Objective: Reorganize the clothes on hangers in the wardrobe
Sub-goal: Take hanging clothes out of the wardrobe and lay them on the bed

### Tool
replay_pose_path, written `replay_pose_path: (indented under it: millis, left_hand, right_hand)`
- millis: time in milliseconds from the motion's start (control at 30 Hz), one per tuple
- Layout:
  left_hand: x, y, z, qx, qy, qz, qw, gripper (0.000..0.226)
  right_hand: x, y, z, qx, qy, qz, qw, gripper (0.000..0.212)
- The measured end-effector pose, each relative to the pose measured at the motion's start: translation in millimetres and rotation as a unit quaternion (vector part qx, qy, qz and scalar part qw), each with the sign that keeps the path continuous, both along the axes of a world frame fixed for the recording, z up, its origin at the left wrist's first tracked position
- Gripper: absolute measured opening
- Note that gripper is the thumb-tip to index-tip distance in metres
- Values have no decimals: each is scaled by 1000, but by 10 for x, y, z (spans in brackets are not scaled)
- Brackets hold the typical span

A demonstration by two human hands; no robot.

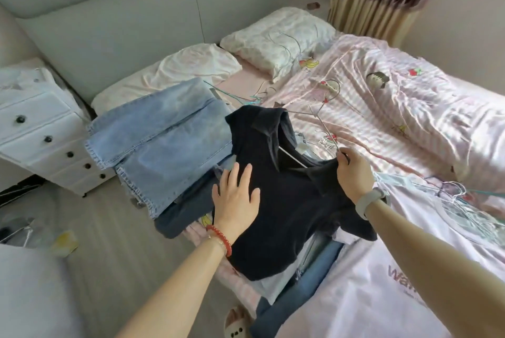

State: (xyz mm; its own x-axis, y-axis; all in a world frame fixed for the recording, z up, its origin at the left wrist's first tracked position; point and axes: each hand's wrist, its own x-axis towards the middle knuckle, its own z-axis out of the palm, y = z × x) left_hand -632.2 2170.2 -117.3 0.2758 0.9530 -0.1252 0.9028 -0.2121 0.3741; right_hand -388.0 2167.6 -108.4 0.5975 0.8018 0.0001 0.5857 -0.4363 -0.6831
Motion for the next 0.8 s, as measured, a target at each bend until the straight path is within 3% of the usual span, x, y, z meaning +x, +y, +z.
replay_pose_path:
  millis: [200,300,433,567,700,800]
  left_hand:
    - [461,319,-902,-145,25,-11,989,56]
    - [596,191,-1369,-245,39,8,969,56]
    - [670,17,-1772,-318,75,8,945,56]
    - [699,122,-1776,-305,83,10,949,53]
    - [588,240,-1577,-179,96,52,978,50]
    - [327,174,-1361,-101,99,111,984,48]
  right_hand:
    - [600,594,-752,-95,14,-70,993,31]
    - [690,656,-1201,-174,-20,10,984,43]
    - [698,599,-1644,-302,-49,160,938,49]
    - [641,672,-1643,-294,-71,152,941,48]
    - [317,671,-1463,-202,-152,195,948,46]
    - [-128,493,-1323,-158,-123,251,947,47]
